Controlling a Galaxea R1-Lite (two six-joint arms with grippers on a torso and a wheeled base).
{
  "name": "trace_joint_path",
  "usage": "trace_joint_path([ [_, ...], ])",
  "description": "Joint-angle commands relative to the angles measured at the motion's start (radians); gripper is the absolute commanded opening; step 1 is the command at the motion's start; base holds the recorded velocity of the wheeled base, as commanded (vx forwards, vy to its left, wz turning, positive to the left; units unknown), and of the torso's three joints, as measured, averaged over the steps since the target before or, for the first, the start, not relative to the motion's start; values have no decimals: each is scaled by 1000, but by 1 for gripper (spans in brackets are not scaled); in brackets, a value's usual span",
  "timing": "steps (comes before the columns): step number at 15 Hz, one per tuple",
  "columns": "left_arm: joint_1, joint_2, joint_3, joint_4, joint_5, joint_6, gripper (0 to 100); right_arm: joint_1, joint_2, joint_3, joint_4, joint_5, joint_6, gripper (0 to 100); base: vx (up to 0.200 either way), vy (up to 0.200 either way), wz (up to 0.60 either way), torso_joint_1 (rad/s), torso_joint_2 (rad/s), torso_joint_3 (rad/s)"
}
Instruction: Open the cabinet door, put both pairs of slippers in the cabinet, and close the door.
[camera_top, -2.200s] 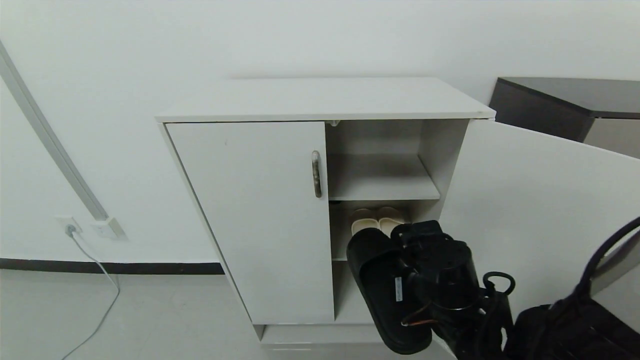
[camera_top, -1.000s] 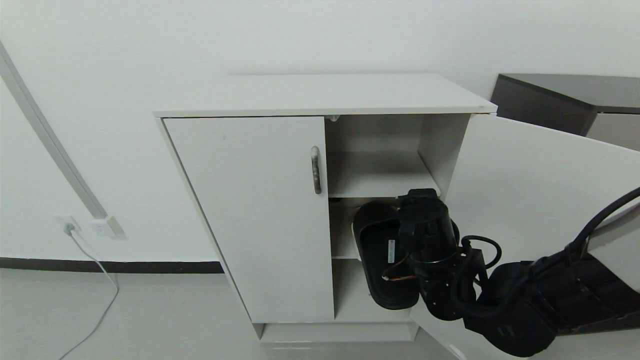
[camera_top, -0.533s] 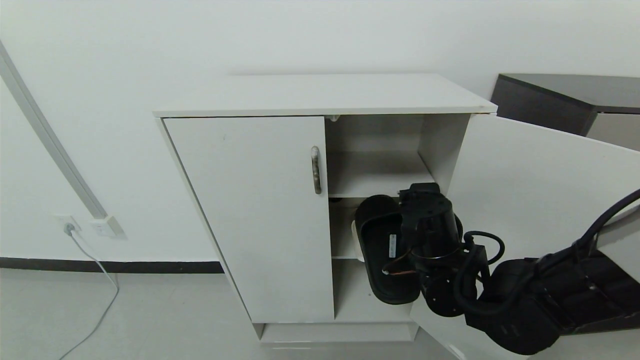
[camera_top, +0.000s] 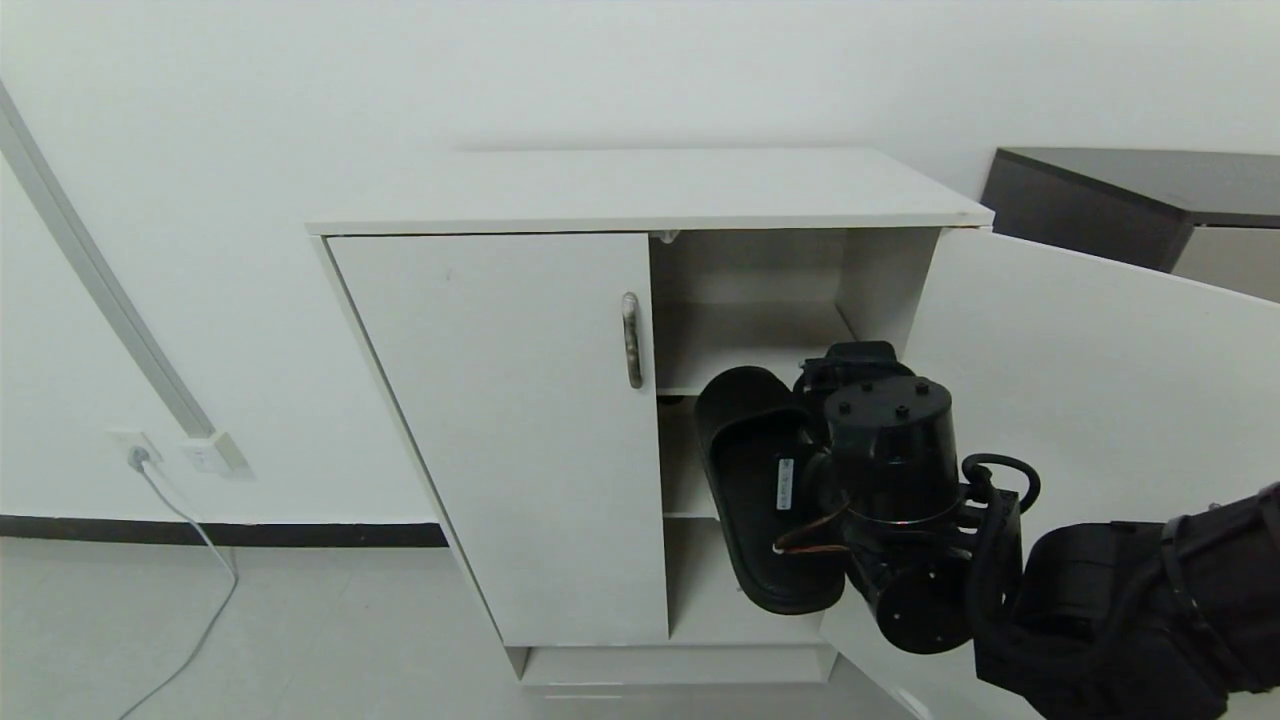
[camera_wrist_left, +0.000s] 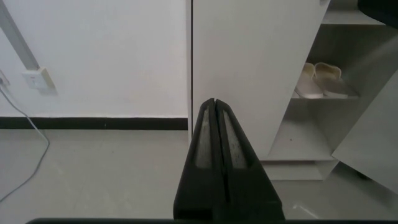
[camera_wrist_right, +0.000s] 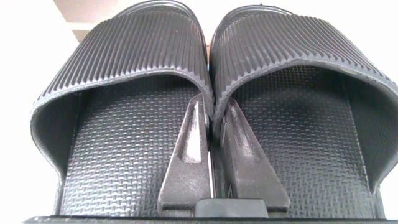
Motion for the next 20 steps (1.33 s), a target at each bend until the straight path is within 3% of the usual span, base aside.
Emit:
trace_joint_path([
  [1, 0, 1, 0, 0, 1, -1, 0, 1, -4, 0, 0, 3, 0, 0, 200, 0, 0, 2, 2, 7],
  [9, 0, 0, 0, 0, 1, -1, 0, -2, 13, -1, -2, 6, 2, 0, 200, 0, 0, -1, 3, 5],
  [16, 0, 1, 0, 0, 1, -1, 0, -58, 43, -21, -20, 93, 8, 0, 0, 0, 0, 0, 0, 0],
  [20, 0, 0, 0, 0, 1, -1, 0, -117, 119, -158, 9, 113, 0, 0, 0, 0, 0, 0, 0, 0],
])
